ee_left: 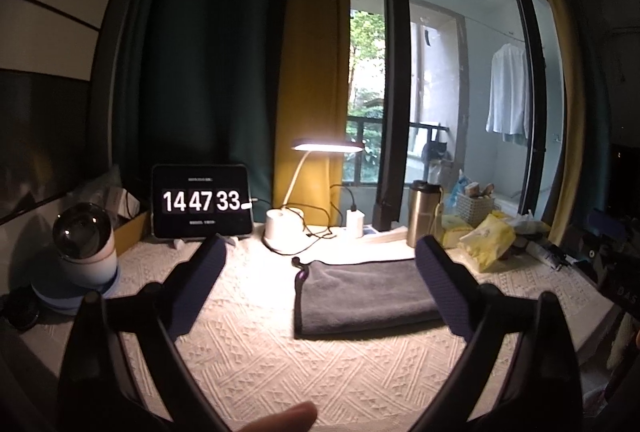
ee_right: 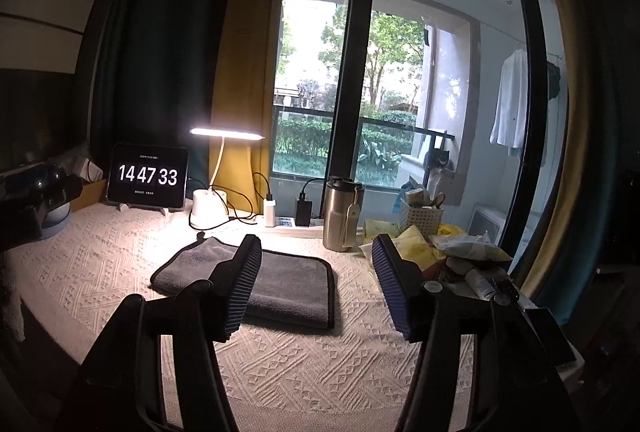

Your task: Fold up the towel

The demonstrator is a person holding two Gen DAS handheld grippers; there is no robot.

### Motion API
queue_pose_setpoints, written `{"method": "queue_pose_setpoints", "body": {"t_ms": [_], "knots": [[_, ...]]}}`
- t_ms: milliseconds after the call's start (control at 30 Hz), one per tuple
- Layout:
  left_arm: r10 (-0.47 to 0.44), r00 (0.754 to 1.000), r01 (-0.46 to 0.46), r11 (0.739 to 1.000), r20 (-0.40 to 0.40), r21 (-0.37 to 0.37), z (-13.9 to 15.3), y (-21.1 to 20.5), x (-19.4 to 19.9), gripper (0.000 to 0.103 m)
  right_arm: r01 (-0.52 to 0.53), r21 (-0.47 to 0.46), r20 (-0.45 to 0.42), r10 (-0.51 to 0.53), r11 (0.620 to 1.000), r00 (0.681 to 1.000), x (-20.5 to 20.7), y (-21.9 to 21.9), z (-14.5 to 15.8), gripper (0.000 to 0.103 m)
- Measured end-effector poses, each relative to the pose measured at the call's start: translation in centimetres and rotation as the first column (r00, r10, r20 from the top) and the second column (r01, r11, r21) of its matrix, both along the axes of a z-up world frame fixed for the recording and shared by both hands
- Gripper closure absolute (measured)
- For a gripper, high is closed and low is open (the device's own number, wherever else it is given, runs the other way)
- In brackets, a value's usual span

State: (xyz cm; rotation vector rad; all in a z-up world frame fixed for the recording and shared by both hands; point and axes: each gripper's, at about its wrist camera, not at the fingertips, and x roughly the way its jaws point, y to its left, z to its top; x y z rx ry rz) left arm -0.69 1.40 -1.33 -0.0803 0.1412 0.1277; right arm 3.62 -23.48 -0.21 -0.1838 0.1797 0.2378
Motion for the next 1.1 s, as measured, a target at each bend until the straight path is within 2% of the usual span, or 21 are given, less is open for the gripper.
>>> {"method": "queue_pose_setpoints", "body": {"t_ms": [1100], "knots": [[-0.011,1.000,0.011,1.000,-0.011,0.017,0.00,-0.30,0.00,0.006,0.006,0.011,0.011,-0.006,1.000,1.000,-0.21,-0.57,0.03,0.042]]}}
